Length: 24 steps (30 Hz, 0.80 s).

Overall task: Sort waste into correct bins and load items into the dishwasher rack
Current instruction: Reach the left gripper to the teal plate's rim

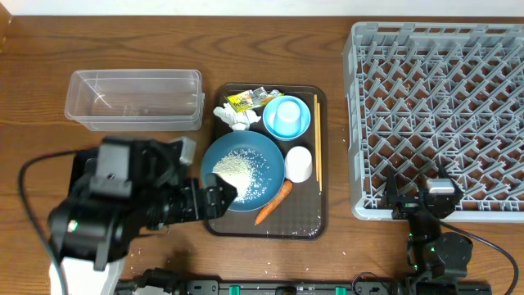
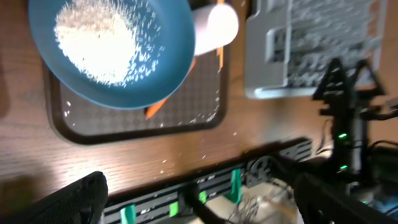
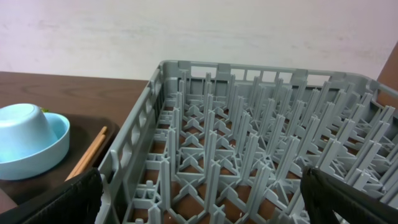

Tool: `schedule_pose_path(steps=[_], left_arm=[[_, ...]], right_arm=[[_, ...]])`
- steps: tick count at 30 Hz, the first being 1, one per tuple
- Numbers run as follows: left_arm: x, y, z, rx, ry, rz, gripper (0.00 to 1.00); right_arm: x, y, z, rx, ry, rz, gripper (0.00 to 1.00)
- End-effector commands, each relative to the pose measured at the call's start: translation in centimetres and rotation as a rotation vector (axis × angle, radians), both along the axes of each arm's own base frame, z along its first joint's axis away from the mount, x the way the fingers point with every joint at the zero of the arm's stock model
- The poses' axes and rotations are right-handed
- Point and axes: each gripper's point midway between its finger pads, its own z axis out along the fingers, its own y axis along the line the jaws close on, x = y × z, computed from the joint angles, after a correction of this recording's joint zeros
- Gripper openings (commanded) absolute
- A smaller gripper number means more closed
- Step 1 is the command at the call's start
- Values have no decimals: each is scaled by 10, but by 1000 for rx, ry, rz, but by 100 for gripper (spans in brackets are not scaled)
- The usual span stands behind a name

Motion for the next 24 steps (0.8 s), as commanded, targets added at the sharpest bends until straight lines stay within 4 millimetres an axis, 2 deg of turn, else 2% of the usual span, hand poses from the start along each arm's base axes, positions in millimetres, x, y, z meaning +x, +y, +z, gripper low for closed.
schedule_pose_path(steps=[1,3,4,9,18,20,24], left_arm=[[3,17,-22,210,27,25,97],[2,24,-33,336,50,47,97],[1,22,-37,374,53,40,97],[12,-22,-41,375,-25,-92,98],[22,-73,-66,328,3,-200,97],[28,-75,-75,370,6,-205,97],[36,-75,-104,505,0,-324,87]], right_arm=[[0,4,-1,-15,0,16,99],[0,4,-1,-15,0,16,99],[0,4,-1,-15,0,16,99],[0,4,-1,-15,0,16,99],[0,4,-1,-15,0,16,99],[0,4,-1,-15,0,16,99],[0,4,-1,-15,0,16,99]])
